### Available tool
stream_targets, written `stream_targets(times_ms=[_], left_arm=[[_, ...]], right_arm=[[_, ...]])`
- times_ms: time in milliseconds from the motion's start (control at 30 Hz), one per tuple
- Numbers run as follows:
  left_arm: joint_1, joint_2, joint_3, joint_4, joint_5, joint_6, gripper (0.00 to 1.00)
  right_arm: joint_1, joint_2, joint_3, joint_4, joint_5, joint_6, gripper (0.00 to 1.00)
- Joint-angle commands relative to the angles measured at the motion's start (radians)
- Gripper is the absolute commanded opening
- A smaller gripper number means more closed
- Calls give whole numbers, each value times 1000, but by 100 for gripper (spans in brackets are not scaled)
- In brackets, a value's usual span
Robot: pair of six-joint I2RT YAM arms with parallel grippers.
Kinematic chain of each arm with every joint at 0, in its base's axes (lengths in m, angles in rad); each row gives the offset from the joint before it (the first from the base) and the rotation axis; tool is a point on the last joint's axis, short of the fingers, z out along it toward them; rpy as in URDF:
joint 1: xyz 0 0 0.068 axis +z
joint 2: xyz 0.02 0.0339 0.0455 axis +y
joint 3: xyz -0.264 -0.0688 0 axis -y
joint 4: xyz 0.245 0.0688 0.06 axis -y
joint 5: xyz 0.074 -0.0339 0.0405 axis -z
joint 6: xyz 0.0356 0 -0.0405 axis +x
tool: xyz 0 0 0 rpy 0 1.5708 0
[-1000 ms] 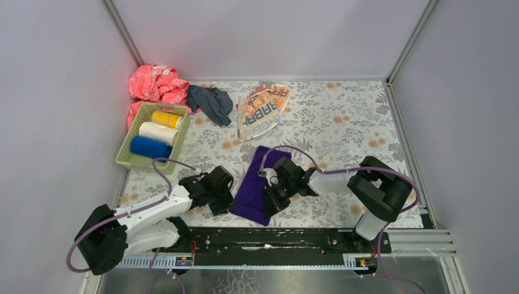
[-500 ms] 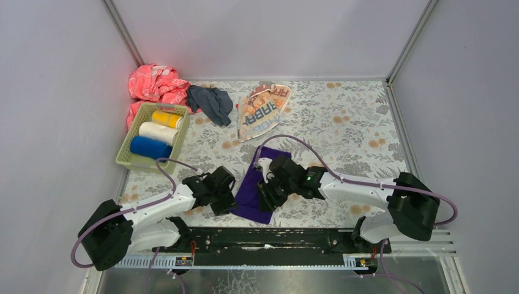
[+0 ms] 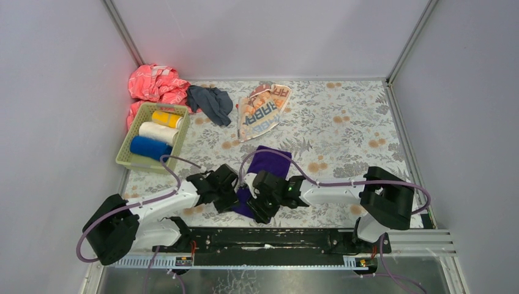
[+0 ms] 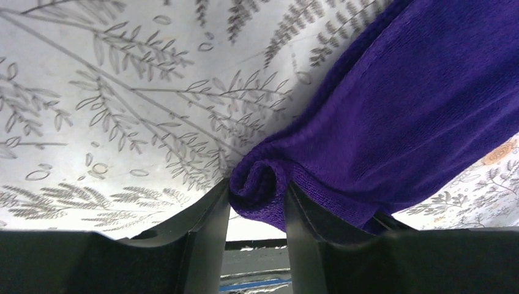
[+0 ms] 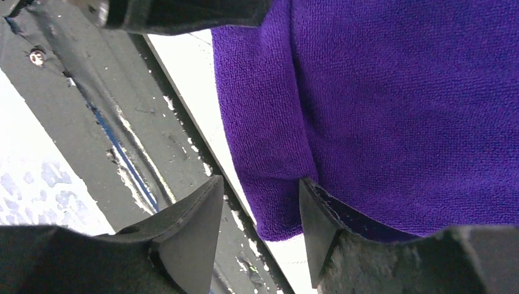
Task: Roll the towels
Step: Roll the towel at the center of the board.
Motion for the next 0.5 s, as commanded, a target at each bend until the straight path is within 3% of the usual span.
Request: stream_targets(times_ms=[0,267,467], left_arm=[[38,118,-21,110,-89,56,36],[149,311,90,164,-92,201,34],[207,284,95,129,-110,233,34]], right_arm=[[10,33,-11,5,77,-46,56],[34,90,65,-53,188,-73,57],[42,91,96,-94,298,-35,57]])
